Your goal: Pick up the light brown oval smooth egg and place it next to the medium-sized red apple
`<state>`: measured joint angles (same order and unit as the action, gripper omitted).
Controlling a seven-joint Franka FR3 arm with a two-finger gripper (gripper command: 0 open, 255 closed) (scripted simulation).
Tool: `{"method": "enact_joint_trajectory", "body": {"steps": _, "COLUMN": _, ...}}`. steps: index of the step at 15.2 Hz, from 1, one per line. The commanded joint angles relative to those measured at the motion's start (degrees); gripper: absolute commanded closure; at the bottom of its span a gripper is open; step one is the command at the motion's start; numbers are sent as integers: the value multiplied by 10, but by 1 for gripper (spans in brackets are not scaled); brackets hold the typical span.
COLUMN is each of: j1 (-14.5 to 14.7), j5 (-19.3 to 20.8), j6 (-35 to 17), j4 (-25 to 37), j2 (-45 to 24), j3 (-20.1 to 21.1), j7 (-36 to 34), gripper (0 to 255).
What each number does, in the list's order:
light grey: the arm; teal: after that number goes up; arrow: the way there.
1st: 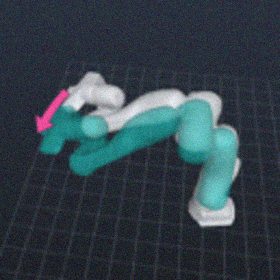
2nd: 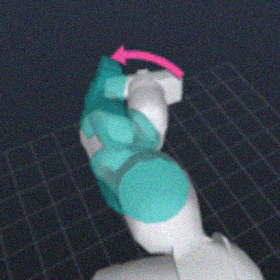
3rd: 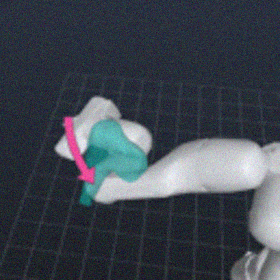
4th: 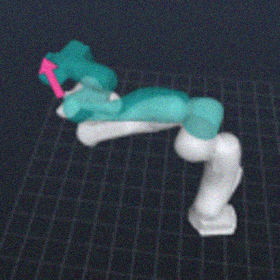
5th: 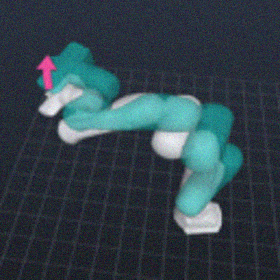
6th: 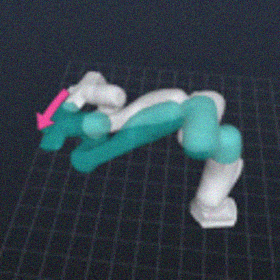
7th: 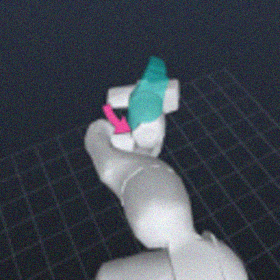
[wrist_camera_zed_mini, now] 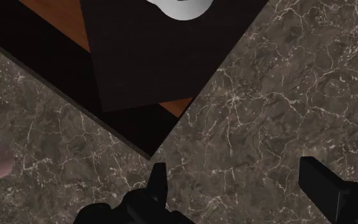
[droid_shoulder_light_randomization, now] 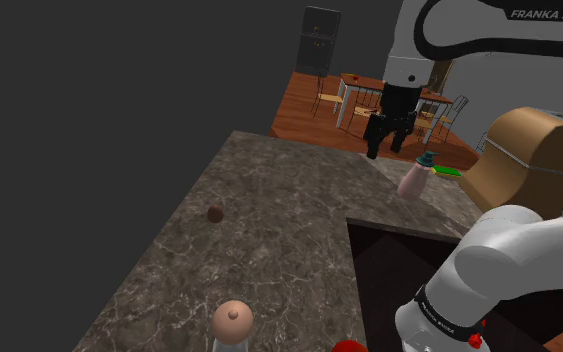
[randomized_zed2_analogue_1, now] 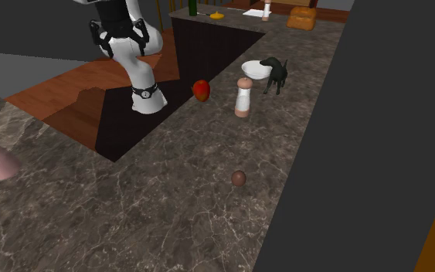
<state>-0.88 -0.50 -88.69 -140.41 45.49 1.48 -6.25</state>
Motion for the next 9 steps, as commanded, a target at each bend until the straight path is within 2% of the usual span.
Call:
{"method": "enact_joint_trajectory", "body": {"steps": 1, "j1": 0, "j5": 0, "j6": 0, "j4": 0, "j2": 0, "j3": 0, "j7": 0, "gripper": 0}}
{"method": "enact_joint_trajectory", "body": {"steps": 9, "j1": 21, "j5": -51, "j6": -172, "j4": -47, "j2": -92, "j3": 46, "j7": -53, "gripper": 0}}
